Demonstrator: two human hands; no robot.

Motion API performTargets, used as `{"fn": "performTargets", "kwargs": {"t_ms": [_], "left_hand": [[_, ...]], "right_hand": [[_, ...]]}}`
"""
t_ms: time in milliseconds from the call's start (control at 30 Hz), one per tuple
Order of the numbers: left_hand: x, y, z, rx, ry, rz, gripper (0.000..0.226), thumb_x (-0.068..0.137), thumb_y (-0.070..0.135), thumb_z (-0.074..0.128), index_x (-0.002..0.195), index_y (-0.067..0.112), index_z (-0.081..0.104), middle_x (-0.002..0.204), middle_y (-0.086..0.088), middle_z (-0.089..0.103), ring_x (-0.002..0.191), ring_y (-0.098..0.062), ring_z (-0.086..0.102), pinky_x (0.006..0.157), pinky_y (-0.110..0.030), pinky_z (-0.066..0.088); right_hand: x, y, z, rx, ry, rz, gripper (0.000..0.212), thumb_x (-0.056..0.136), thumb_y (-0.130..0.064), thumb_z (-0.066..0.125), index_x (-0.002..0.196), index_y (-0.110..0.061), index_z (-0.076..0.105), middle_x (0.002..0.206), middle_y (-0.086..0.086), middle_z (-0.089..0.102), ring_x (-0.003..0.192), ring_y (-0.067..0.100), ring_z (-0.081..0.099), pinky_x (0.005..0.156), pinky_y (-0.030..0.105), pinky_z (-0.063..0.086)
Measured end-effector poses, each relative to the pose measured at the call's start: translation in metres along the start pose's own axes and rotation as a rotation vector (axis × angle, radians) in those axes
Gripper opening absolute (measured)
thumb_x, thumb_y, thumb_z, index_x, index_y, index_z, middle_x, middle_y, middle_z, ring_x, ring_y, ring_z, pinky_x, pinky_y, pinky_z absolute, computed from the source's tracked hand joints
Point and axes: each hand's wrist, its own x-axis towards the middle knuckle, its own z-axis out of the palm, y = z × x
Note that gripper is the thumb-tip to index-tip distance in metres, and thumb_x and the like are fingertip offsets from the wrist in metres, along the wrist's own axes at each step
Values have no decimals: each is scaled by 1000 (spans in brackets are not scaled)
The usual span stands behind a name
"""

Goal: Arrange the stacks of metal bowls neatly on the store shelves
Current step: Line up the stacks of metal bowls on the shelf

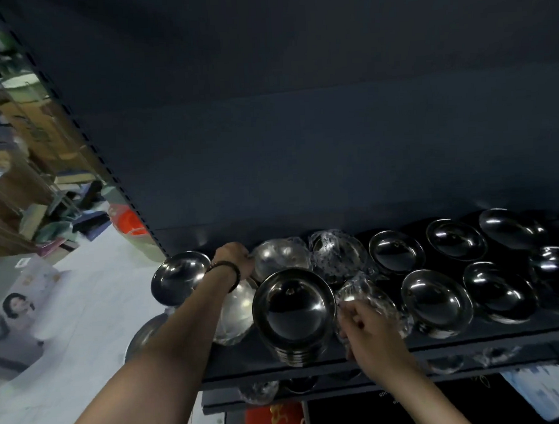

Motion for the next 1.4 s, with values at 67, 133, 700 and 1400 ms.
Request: {"fn": "performTargets", "kwargs": {"t_ms": [67,133,700,1400], "left_hand": [[22,1,4,79,-57,0,45,92,46,50,110,14,76,118,-9,75,111,-29,70,84,-32,54],[33,2,6,127,-121,-13,47,89,46,56,116,12,73,120,-12,73,109,-31,70,86,-36,56],[37,6,-22,38,-78,119,34,93,24,53,125,15,64,135,-11,65,122,-33,64,99,-38,52],[-100,-128,-69,-352,221,-166,20,106,15,44,102,7,62,69,0,50,47,-9,61,42,-12,43]], "right_hand": [[-12,-5,8,-14,35,33,26,108,-43,52,131,-35,60,94,-14,72,74,-2,66,67,8,47],[-21,-11,18,-2,60,70,39,108,-45,50,147,-38,48,109,-23,71,81,-8,64,78,6,44],[-3,34,139,724,132,616,97,46,-83,89,128,-42,58,120,-1,77,114,32,73,105,62,54],[-42,0,160,978,203,456,74,84,-66,69,140,-23,45,111,18,78,92,44,78,85,54,62]]}}
